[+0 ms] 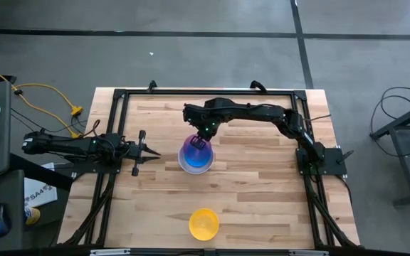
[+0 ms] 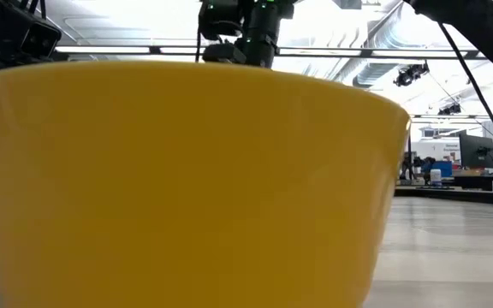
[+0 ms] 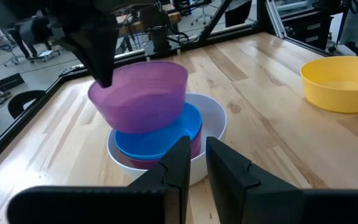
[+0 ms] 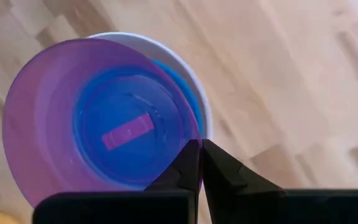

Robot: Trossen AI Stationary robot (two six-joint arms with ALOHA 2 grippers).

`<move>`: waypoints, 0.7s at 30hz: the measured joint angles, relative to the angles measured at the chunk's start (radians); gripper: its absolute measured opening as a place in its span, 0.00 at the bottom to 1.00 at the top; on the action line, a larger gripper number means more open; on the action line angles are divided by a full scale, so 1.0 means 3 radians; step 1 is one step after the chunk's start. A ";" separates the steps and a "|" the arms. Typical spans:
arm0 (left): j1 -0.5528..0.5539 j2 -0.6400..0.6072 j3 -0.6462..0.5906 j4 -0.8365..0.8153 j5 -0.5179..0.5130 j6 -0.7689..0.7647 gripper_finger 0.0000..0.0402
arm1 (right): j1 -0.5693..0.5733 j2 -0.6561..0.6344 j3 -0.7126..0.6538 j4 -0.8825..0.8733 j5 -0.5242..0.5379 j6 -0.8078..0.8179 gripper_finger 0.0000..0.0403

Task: Nest bowls inside each other
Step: Stack the purple bowl on the blue bowl

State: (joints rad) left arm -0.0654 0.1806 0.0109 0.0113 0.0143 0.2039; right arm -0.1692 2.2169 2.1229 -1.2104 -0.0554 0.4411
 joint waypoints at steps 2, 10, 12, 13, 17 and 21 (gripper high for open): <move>-0.0001 0.0001 0.0000 0.0000 -0.0001 0.0000 0.13 | 0.0003 0.0000 -0.0051 0.0087 -0.0149 0.0060 0.01; -0.0001 0.0001 0.0000 0.0000 0.0000 0.0001 0.13 | 0.0068 -0.0003 -0.0086 0.0141 -0.0142 0.0115 0.01; -0.0001 0.0000 0.0000 0.0000 0.0000 0.0000 0.13 | 0.0073 0.0017 -0.0082 0.0147 -0.0061 0.0115 0.01; 0.0000 0.0001 0.0000 0.0001 0.0000 0.0000 0.13 | 0.0081 0.0028 -0.0082 0.0135 -0.0052 0.0120 0.01; -0.0001 0.0000 0.0000 0.0000 0.0000 0.0000 0.13 | 0.0083 0.0108 -0.0085 0.0147 -0.0093 0.0134 0.01; -0.0001 0.0001 0.0000 0.0000 0.0000 0.0000 0.13 | 0.0078 0.0148 -0.0080 0.0178 -0.0103 0.0133 0.01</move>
State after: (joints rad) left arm -0.0656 0.1808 0.0109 0.0113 0.0143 0.2039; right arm -0.1459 2.2612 2.0990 -1.1571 -0.0863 0.4811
